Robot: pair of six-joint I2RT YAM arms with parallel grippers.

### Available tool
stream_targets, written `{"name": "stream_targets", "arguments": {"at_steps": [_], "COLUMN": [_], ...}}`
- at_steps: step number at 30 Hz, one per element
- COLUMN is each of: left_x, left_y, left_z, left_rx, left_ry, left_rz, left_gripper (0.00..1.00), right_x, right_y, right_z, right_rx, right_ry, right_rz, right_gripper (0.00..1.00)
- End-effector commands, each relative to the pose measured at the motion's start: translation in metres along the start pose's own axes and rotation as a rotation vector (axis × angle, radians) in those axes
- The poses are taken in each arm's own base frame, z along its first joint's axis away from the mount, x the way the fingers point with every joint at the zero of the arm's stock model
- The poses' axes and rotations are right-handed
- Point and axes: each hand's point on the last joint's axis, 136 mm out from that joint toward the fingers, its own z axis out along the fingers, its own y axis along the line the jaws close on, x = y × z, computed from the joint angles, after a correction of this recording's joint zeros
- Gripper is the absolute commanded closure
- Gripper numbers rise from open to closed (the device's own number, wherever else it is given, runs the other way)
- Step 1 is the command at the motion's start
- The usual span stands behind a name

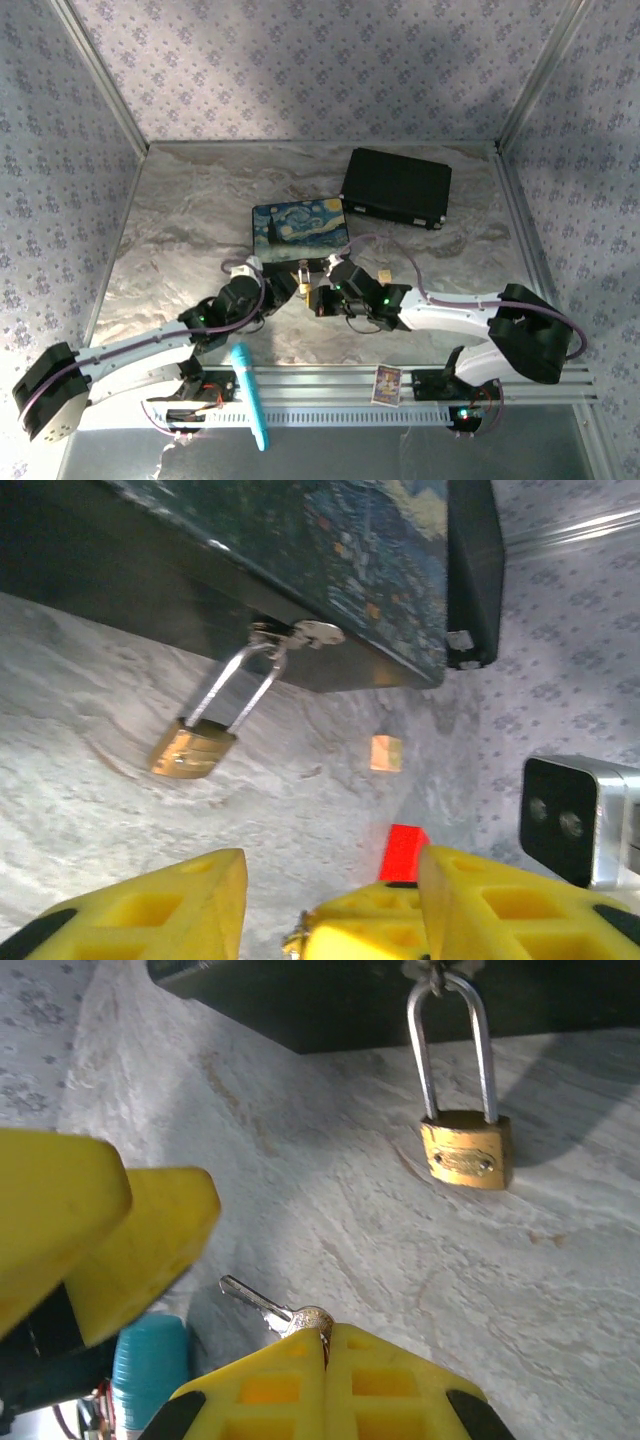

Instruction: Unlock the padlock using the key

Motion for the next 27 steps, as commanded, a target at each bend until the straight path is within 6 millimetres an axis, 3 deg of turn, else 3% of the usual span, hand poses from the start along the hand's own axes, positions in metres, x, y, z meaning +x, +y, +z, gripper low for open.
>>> {"name": "stream_targets", "arguments": {"at_steps": [1,9,12,20,23,25,27], "left_x": [-0.006,-0.001,-0.001,0.0,0.0,0.0,-0.001], "left_y": [-0.016,-0.009,-0.01,-0.004,-0.007,-0.006,-0.005], "left_z": [-0.002,0.002,0.001,0.001,0.0,-0.001,-0.002], "left_rx": [0.068,0.028,0.028,0.016,0.018,0.012,0.015], "left_ry": [-0.042,-0.016,-0.017,-0.012,-0.013,-0.013,-0.018], "left_rz": [-0.032,-0.032,-0.023,-0.047,-0.041,-0.038,-0.031], "left_gripper": [0.54,0.59,0.72,0.88,1.0,1.0,1.0], "right_x": [-0.012,-0.024,-0.025,-0.027,-0.026,-0.026,-0.027], "right_y": [0.016,0.02,0.021,0.025,0.027,0.029,0.03], "right_z": [-0.007,-0.008,-0.007,-0.005,-0.001,0.001,-0.001], "right_rx": [-0.078,-0.118,-0.122,-0.128,-0.135,-0.146,-0.156], "right_ry": [-0.036,-0.058,-0.055,-0.052,-0.041,-0.038,-0.046], "right_rz": [0.033,0.068,0.069,0.063,0.061,0.059,0.044], "right_gripper": [0.98,0.98,0.98,0.98,0.98,0.97,0.9]}}
